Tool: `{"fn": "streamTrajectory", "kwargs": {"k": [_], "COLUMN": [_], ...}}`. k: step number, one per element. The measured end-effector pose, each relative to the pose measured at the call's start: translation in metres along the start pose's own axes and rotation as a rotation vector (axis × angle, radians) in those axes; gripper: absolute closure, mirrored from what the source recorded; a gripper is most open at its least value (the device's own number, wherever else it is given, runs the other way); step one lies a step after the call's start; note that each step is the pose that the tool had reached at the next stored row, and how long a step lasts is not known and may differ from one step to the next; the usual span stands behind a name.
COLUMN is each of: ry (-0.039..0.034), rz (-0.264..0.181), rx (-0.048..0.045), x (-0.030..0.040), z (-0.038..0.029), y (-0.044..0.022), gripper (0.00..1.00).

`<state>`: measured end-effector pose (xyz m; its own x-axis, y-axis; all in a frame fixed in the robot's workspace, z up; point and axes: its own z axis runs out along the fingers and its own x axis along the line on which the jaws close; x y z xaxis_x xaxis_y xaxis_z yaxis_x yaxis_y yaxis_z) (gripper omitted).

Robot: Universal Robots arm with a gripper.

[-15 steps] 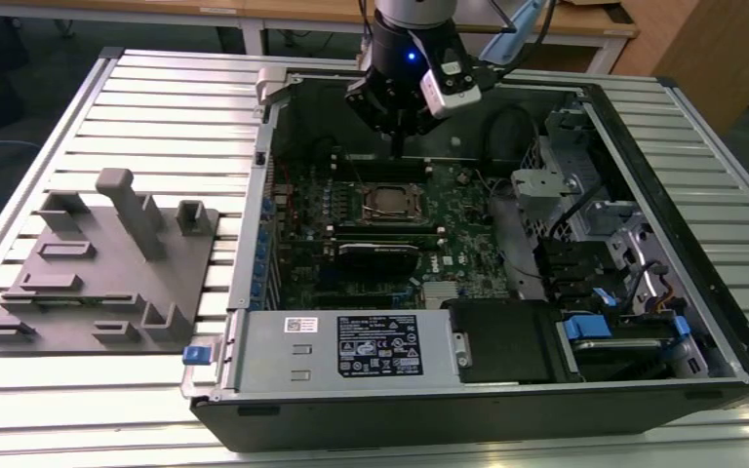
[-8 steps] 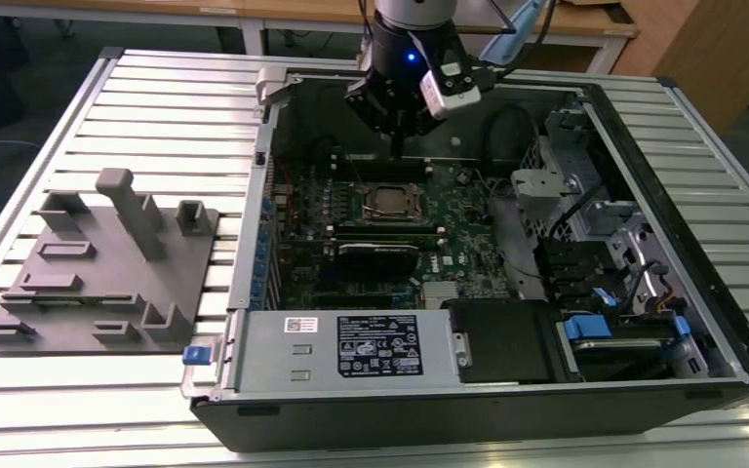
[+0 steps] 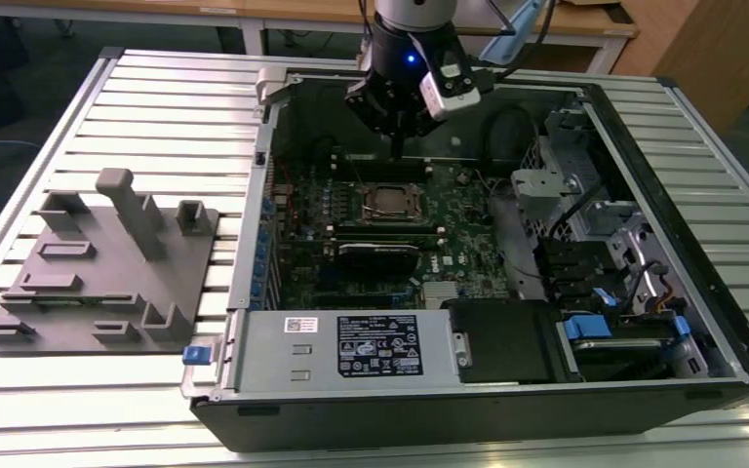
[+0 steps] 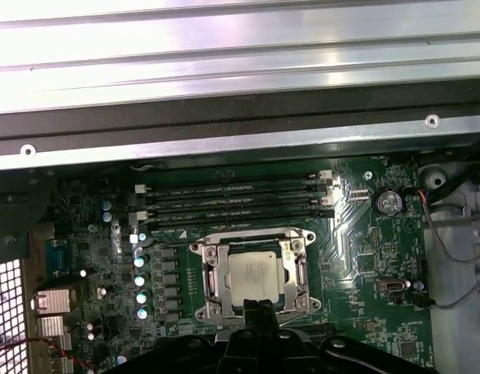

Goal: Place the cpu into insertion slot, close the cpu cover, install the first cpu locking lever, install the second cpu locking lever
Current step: 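Install the first cpu locking lever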

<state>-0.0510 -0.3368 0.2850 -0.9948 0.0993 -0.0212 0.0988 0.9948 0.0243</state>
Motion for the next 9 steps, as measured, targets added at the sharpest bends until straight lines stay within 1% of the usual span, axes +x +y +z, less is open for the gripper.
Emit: {"fn": "streamTrajectory", "kwargs": {"k": [6, 9], "ry": [0.0000, 0.0001], "rz": [0.000, 0.000], "rx": [-0.0010, -0.0008], "x": [0.0002, 0.0022], "z": [0.0041, 0.0053], "y": [-0.0001, -0.0004], "gripper": [0.90, 0.90]}}
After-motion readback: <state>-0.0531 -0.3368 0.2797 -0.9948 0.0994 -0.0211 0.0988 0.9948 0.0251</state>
